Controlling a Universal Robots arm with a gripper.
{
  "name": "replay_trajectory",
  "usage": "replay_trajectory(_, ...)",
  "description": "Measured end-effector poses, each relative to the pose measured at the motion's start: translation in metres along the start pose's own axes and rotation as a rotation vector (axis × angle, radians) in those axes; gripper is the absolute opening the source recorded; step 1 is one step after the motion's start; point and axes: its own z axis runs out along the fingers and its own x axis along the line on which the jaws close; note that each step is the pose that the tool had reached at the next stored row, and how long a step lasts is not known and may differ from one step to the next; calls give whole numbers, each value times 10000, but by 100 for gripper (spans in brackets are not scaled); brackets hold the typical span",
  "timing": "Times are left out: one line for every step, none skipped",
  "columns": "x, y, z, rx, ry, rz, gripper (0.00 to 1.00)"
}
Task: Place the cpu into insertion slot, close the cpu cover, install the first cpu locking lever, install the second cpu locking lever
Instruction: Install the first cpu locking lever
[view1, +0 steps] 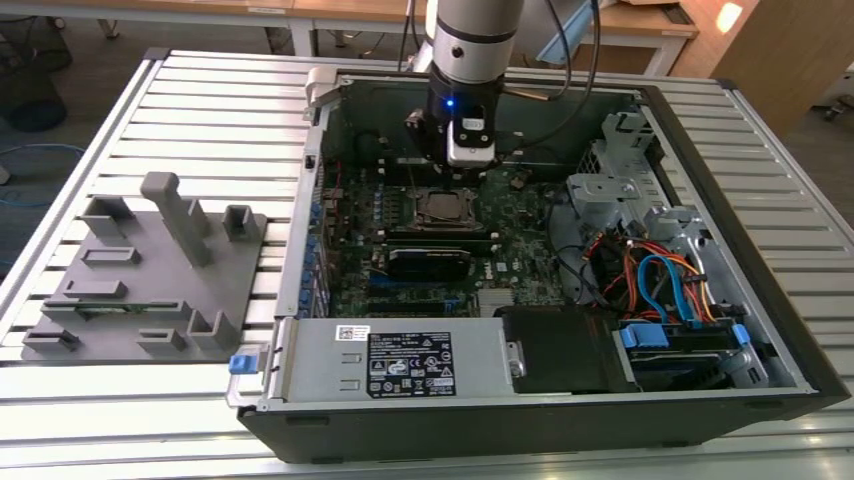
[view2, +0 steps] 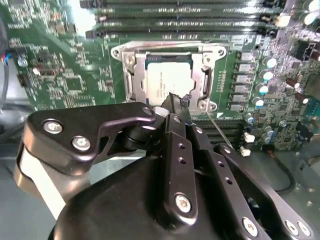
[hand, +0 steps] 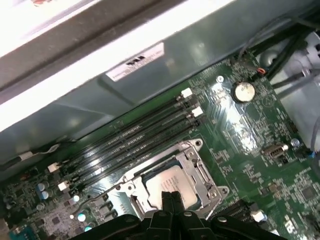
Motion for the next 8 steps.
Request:
replay_trajectory(0, 0, -1, -21, 19, -110, 10)
replay_trajectory(0, 0, 0, -33, 32, -239, 10)
replay_trajectory(0, 0, 0, -32, 39, -407, 10)
replay_trajectory(0, 0, 1, -28, 46, -585, 10)
replay_trajectory(0, 0, 1, -23, 53, -767, 10)
replay_trajectory(0, 0, 1, -18, 60, -945, 10)
replay_trajectory(0, 0, 2, -14, 67, -1124, 10)
replay_trajectory(0, 0, 2, -10, 74, -1311, 10)
